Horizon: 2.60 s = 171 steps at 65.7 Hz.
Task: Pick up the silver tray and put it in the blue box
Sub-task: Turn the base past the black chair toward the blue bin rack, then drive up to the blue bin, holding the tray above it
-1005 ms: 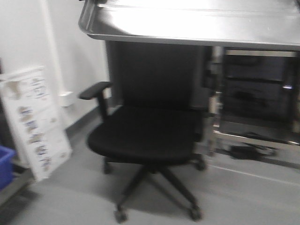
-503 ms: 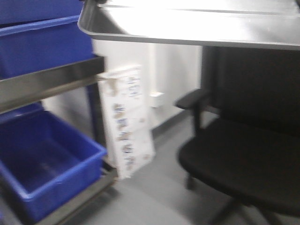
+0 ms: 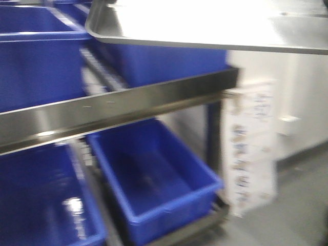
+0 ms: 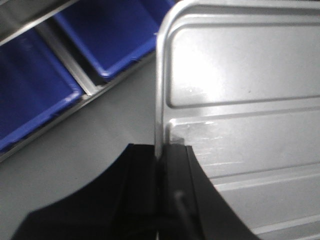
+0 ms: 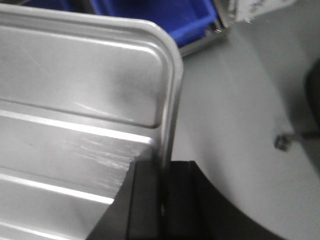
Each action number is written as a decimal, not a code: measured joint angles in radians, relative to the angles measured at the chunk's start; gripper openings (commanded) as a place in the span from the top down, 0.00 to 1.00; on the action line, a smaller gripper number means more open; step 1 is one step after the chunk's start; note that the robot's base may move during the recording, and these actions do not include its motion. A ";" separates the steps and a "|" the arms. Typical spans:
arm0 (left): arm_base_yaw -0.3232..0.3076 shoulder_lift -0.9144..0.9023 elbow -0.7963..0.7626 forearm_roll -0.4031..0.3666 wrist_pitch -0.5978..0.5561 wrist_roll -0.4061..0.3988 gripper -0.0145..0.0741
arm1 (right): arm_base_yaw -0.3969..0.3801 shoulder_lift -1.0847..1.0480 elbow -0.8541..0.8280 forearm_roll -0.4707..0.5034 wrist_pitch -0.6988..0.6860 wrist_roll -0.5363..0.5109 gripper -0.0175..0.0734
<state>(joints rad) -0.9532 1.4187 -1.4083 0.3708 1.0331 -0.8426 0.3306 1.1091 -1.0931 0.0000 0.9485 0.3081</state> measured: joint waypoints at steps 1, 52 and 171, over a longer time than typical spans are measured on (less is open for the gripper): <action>0.000 0.000 0.000 0.000 0.000 0.000 0.95 | 0.000 0.000 0.000 0.000 0.000 0.000 0.74; 0.000 0.000 0.000 0.000 0.002 0.000 0.95 | 0.000 0.000 0.000 0.000 0.000 0.000 0.74; 0.000 0.000 0.000 0.000 0.002 0.000 0.95 | 0.000 0.000 0.000 0.000 0.000 0.000 0.74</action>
<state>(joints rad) -0.9532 1.4187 -1.4083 0.3708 1.0350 -0.8426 0.3306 1.1091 -1.0931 0.0000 0.9485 0.3081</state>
